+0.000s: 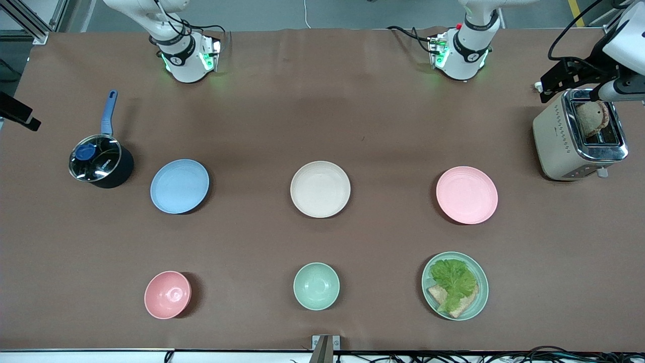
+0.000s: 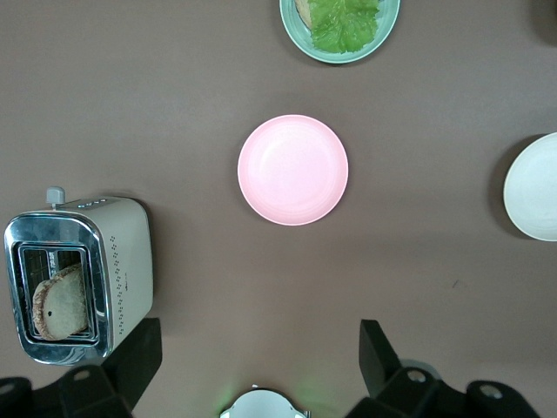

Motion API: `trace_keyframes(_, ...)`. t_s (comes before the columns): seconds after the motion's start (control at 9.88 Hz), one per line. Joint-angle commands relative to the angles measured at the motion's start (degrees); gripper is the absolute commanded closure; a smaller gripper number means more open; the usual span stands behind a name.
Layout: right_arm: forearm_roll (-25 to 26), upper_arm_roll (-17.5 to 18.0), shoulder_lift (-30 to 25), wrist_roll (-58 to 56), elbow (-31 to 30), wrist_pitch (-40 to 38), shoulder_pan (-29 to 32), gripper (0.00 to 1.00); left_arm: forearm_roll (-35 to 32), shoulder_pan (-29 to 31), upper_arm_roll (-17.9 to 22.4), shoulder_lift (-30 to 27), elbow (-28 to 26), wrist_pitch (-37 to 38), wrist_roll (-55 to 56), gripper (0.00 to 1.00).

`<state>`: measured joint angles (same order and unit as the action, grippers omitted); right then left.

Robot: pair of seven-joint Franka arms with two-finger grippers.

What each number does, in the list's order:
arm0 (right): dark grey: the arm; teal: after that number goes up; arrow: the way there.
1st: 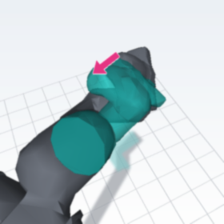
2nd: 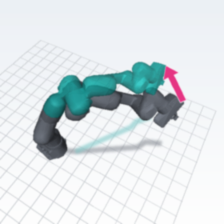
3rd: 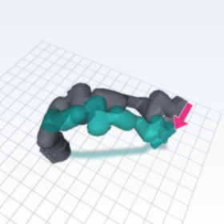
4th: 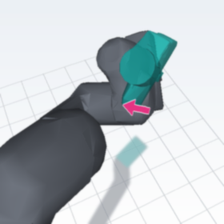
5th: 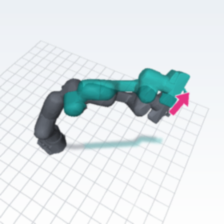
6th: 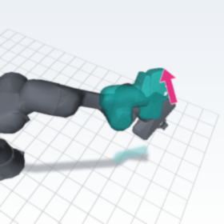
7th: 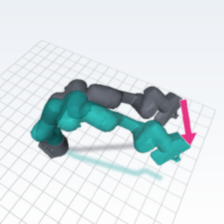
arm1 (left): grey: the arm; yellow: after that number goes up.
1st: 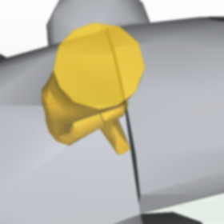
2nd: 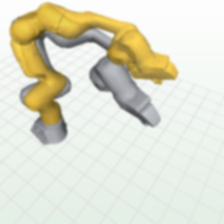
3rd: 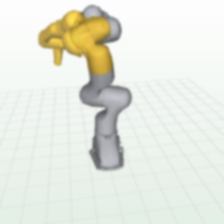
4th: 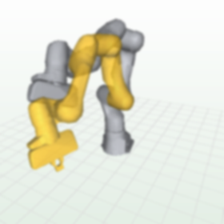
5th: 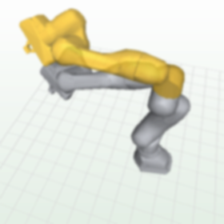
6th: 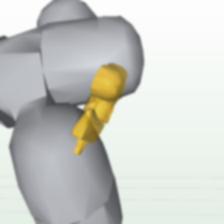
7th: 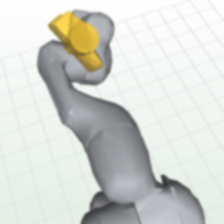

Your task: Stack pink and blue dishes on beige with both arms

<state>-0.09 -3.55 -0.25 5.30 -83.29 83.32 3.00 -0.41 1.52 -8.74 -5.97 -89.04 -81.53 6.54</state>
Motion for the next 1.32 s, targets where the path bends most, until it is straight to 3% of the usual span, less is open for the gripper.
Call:
trace_keyframes(0.0,-0.35,0.04,-0.98,0.94,-0.82,-0.27,-0.01,0.0,0.85,0.06,0.04,1.57,0.18,1.37,-0.65,0.0)
trace_keyframes(0.2,-0.35,0.04,-0.98,0.94,-0.82,-0.18,-0.01,0.0,0.06,0.15,0.04,3.06,0.62,1.37,-0.57,0.0)
trace_keyframes(0.41,-0.17,0.04,-0.37,0.41,-0.91,-0.27,-0.1,0.0,0.31,1.89,0.13,8.05,3.26,1.37,-1.52,0.0)
trace_keyframes(0.61,-0.35,0.04,1.03,-0.72,-1.35,-0.53,0.33,0.0,0.93,5.31,0.13,12.19,0.55,-3.17,-2.4,0.0)
trace_keyframes(0.91,-4.12,-0.31,2.8,-7.21,-14.75,11.81,2.27,0.0,6.8,10.67,0.13,14.13,-14.01,-20.71,-11.16,0.0)
trace_keyframes(1.22,-5.35,-0.31,5.16,-17.32,-29.52,30.17,2.36,0.0,7.96,14.45,-0.04,23.25,-16.69,-29.89,-19.88,0.0)
